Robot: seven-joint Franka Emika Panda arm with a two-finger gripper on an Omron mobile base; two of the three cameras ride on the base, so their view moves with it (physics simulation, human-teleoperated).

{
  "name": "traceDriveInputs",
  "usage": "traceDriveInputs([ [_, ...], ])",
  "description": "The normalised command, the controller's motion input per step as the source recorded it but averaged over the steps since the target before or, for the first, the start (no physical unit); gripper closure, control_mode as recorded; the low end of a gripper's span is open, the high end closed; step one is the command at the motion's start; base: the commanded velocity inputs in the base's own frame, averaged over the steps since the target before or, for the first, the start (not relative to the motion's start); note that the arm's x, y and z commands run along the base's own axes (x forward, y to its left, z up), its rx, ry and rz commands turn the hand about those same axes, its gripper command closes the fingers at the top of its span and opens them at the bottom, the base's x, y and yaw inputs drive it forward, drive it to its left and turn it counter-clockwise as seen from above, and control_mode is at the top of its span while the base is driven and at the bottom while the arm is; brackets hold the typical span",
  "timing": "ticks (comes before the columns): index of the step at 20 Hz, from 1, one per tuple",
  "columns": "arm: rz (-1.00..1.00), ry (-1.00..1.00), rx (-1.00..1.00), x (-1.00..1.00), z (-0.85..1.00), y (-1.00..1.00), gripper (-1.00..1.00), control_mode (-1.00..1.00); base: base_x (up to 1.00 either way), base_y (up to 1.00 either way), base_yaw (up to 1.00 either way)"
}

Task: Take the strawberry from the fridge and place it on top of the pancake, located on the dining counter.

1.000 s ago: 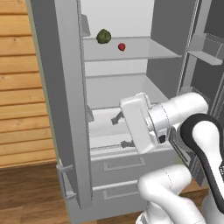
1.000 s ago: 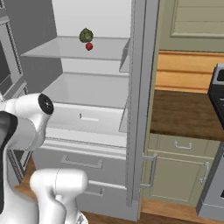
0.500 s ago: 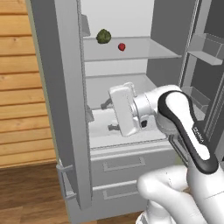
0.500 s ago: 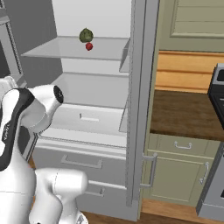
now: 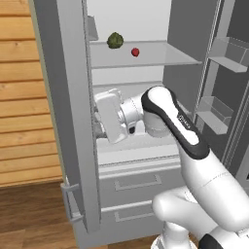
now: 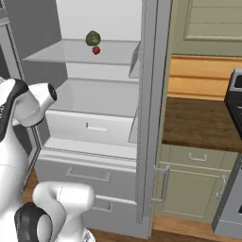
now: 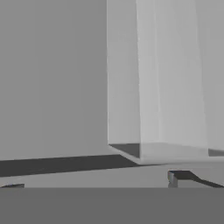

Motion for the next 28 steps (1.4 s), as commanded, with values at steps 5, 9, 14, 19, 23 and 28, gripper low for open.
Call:
traceDriveInputs([
  [5,0.05,-0.02,0.0,0.04,-0.08,0.68,-1.0,-1.0,0.0,0.0,0.0],
  [9,0.0,0.0,0.0,0.0,-0.06,0.76,-1.0,-1.0,0.0,0.0,0.0],
  [14,0.0,0.0,0.0,0.0,0.0,0.47,-1.0,-1.0,0.0,0.0,0.0],
  [19,0.0,0.0,0.0,0.0,0.0,0.01,-1.0,-1.0,0.0,0.0,0.0],
  [23,0.0,0.04,-0.04,0.04,0.0,-0.67,-1.0,-1.0,0.0,0.0,0.0],
  [28,0.0,0.05,-0.32,0.1,0.03,-0.96,-1.0,-1.0,0.0,0.0,0.0],
])
